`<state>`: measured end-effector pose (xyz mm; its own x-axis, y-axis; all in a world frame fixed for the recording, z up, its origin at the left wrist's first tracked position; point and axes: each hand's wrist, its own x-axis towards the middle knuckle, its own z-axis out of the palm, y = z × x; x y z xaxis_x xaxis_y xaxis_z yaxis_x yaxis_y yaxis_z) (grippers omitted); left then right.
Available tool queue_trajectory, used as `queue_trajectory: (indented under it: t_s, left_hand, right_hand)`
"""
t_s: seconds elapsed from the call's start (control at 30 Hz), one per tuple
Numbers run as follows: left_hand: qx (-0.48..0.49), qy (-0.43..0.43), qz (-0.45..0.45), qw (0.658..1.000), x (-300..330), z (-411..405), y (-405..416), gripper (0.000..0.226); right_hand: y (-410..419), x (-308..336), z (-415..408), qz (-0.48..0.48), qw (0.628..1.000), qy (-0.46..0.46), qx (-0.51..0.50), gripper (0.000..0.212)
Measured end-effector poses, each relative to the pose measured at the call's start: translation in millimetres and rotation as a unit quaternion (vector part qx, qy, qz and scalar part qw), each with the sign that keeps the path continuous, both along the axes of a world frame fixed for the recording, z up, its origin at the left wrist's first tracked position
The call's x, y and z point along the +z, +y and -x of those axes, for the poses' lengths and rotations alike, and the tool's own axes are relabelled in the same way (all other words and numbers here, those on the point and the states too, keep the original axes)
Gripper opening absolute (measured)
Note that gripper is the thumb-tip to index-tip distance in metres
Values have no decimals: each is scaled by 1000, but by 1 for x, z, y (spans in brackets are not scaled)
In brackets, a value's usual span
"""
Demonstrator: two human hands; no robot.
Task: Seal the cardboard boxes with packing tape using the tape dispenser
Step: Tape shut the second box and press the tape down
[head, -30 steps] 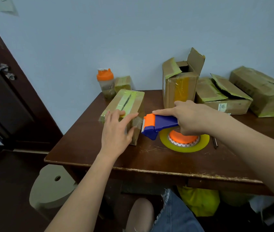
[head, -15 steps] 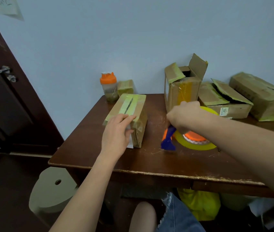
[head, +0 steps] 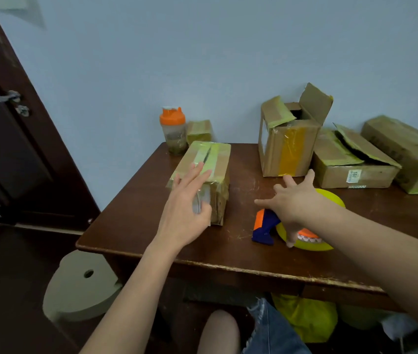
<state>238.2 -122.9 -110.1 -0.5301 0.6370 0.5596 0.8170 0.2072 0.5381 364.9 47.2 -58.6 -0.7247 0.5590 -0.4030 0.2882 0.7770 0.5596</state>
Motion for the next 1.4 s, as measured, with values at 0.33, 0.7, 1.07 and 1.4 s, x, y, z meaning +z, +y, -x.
queue_trajectory:
  t_s: [0.33,0.7,1.07,1.4]
  left_hand:
    - [92,-292,-196,932,18,25,-16,38]
    - [12,-387,-202,900,-2,3,-5,40]
    - [-7,-315,-163,935,-13,-26,-21,46]
    - [-41,-323,-231,917,-25,-36,-18,40]
  right_hand:
    - [-43,3,13,372,698,612,-7,48]
    - [-78,-42,31,615,496,601,-116,67]
    - [-66,-52,18,423,598,681,-5,36]
    - [-52,-61,12,544,535,646,-14,50]
